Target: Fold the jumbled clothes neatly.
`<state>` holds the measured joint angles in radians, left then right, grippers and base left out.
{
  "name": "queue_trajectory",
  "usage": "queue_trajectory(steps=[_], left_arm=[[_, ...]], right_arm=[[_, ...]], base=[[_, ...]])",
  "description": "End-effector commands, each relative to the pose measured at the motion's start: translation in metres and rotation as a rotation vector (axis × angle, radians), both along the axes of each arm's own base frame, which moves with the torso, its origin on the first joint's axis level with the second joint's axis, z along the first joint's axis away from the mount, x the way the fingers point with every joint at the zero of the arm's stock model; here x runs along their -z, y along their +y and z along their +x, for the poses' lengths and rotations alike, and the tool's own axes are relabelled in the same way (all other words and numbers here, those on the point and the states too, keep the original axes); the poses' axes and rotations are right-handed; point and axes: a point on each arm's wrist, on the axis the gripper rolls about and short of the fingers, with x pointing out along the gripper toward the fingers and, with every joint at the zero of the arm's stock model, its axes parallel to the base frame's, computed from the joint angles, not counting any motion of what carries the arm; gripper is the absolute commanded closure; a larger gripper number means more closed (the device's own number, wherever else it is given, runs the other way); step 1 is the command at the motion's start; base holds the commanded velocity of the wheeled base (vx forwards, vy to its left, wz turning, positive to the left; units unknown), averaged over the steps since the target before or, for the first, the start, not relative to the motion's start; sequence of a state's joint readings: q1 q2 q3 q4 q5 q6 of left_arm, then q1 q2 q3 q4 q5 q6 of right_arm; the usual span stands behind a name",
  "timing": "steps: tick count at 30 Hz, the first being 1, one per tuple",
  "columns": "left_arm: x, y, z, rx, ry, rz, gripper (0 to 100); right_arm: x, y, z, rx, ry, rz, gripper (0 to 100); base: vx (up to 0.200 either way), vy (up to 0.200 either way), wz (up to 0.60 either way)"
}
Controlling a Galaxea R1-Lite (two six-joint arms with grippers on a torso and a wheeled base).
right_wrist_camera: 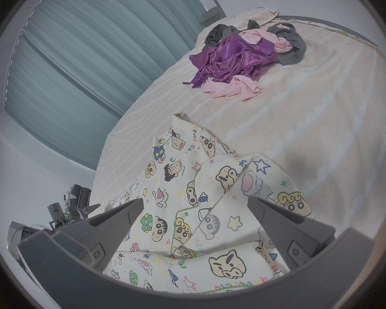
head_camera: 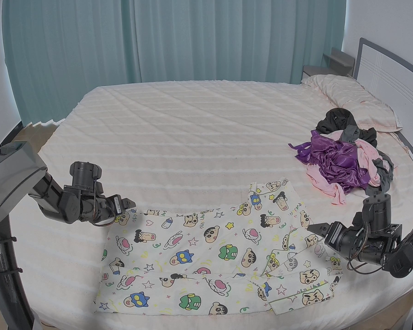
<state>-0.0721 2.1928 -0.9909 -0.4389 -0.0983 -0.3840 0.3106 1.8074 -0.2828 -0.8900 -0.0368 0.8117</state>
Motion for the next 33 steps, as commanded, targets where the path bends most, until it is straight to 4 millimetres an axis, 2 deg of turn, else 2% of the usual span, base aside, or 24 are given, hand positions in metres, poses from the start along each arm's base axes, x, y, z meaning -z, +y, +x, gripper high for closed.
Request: queue_trajectory(steps=[1, 10, 11, 18, 21, 27, 30, 31, 32, 33], left_arm=[[0.032, 0.003, 0.022, 0.016, 0.045, 0.023, 0], [0.033, -0.005, 0.023, 0.052, 0.039, 0.001, 0], [0.033, -0.004, 0.021, 0.055, 0.047, -0.003, 100], [0.033, -0.003, 0.022, 0.048, 0.042, -0.012, 100], [0.031, 0.000, 0.022, 0.039, 0.035, -0.007, 100], [0.014, 0.004, 0.028, 0.005, -0.019, -0.020, 100], [0.006, 0.005, 0.030, -0.019, -0.044, -0.012, 100], [0.002, 0.005, 0.032, -0.037, -0.059, -0.001, 100], [0.002, 0.005, 0.032, -0.038, -0.061, 0.000, 100], [-0.001, 0.005, 0.033, -0.047, -0.069, 0.006, 100]], right_arm=[[0.001, 0.002, -0.002, -0.009, 0.006, -0.003, 0], [0.002, 0.002, -0.002, -0.010, 0.010, -0.001, 0], [0.002, 0.002, -0.002, -0.010, 0.010, -0.001, 0], [-0.002, 0.004, 0.006, -0.016, -0.016, 0.011, 0], [-0.008, 0.003, 0.029, -0.032, -0.050, 0.034, 0], [0.010, -0.005, 0.093, -0.038, -0.037, -0.076, 0], [0.014, -0.006, 0.114, -0.031, -0.024, -0.086, 0], [0.017, -0.006, 0.130, -0.030, -0.017, -0.096, 0], [0.017, -0.006, 0.131, -0.031, -0.017, -0.097, 0], [0.019, -0.004, 0.147, -0.034, -0.020, -0.107, 0]], base=[[0.000, 0.000, 0.00], [0.000, 0.000, 0.00], [0.000, 0.000, 0.00], [0.000, 0.000, 0.00], [0.000, 0.000, 0.00], [0.000, 0.000, 0.00], [0.000, 0.000, 0.00], [0.000, 0.000, 0.00], [0.000, 0.000, 0.00], [0.000, 0.000, 0.00]])
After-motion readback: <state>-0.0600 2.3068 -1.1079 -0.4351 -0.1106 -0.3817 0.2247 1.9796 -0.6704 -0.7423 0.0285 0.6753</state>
